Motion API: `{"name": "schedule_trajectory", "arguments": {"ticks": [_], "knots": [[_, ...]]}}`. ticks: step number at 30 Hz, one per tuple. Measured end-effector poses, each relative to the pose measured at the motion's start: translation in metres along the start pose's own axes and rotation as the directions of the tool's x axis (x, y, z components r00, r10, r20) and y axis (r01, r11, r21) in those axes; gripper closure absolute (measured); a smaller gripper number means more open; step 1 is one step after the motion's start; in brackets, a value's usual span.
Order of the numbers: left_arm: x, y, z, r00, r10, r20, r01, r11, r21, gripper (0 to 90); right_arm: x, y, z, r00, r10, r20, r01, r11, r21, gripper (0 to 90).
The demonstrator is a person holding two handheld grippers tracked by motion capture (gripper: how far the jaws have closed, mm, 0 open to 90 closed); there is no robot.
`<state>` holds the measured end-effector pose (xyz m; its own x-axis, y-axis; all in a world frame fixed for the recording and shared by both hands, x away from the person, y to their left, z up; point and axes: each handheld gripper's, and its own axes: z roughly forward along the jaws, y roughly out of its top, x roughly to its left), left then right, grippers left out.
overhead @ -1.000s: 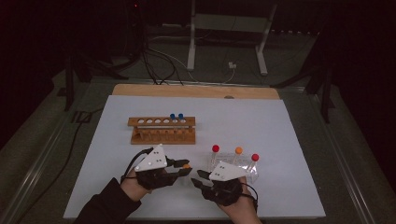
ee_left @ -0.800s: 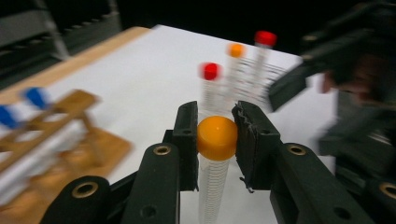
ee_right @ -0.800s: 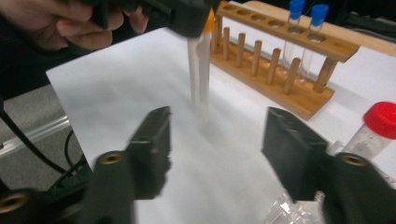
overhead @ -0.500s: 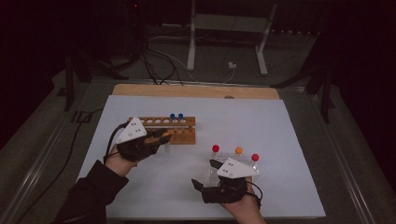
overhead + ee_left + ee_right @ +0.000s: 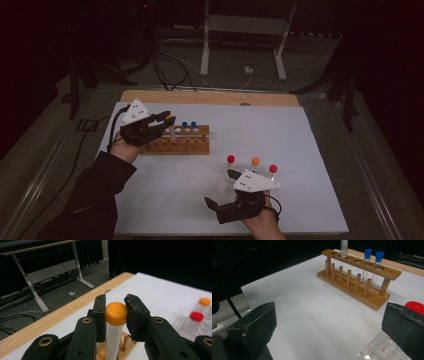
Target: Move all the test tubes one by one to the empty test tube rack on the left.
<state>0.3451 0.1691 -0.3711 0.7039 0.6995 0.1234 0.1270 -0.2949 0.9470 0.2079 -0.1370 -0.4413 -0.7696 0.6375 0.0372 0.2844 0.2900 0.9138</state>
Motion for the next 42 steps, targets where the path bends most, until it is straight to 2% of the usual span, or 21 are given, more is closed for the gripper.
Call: {"name": "schedule_trajectory", "arguments": {"ticks": [5,9,16,17,19,21,25,28,30,35,42], "knots": [[0.009,0.001,0.011,0.9997,-0.015,-0.018,0.014,0.9996,-0.025,72.1,-0.002,-0.001,-0.002,0.9992,0.009,-0.039,-0.010,1.000,-0.016,0.0],[0.015,-0.002,0.020,0.9984,-0.026,-0.049,0.025,0.9993,-0.027,72.1,-0.002,0.000,-0.004,0.9990,0.010,-0.043,-0.011,0.999,-0.033,0.0],[0.021,-0.013,0.034,0.9964,-0.053,-0.066,0.051,0.9982,-0.031,72.1,-0.005,-0.001,-0.006,0.9988,0.016,-0.046,-0.018,0.999,-0.046,0.0],[0.023,-0.015,0.036,0.9953,-0.076,-0.061,0.074,0.9965,-0.039,72.1,-0.005,-0.001,-0.006,0.9988,0.012,-0.046,-0.014,0.999,-0.049,0.0],[0.025,-0.019,0.038,0.9931,-0.092,-0.073,0.089,0.9951,-0.043,72.1,-0.005,-0.001,-0.007,0.9988,0.010,-0.047,-0.012,0.998,-0.055,0.0],[0.026,-0.023,0.042,0.9912,-0.118,-0.060,0.115,0.9923,-0.045,72.1,-0.005,-0.002,-0.007,0.9988,0.013,-0.048,-0.016,0.998,-0.059,0.0],[0.024,-0.029,0.050,0.9928,-0.099,-0.067,0.099,0.9950,-0.005,72.1,-0.005,-0.003,-0.007,0.9982,0.013,-0.059,-0.017,0.998,-0.055,0.0],[0.023,-0.035,0.057,0.9925,-0.104,-0.064,0.105,0.9941,0.025,72.1,-0.005,-0.003,-0.007,0.9979,0.013,-0.063,-0.016,0.998,-0.057,0.0],[0.021,-0.039,0.062,0.9933,-0.090,-0.072,0.093,0.9944,0.050,72.1,-0.005,-0.003,-0.008,0.9980,0.015,-0.062,-0.019,0.998,-0.062,0.0],[0.018,-0.047,0.072,0.9932,-0.092,-0.071,0.099,0.9903,0.097,72.1,-0.005,-0.003,-0.008,0.9977,0.014,-0.067,-0.019,0.998,-0.066,0.0],[0.018,-0.057,0.079,0.9927,-0.096,-0.073,0.105,0.9847,0.139,72.0,-0.006,-0.003,-0.010,0.9976,0.023,-0.066,-0.027,0.997,-0.070,0.0]]}}
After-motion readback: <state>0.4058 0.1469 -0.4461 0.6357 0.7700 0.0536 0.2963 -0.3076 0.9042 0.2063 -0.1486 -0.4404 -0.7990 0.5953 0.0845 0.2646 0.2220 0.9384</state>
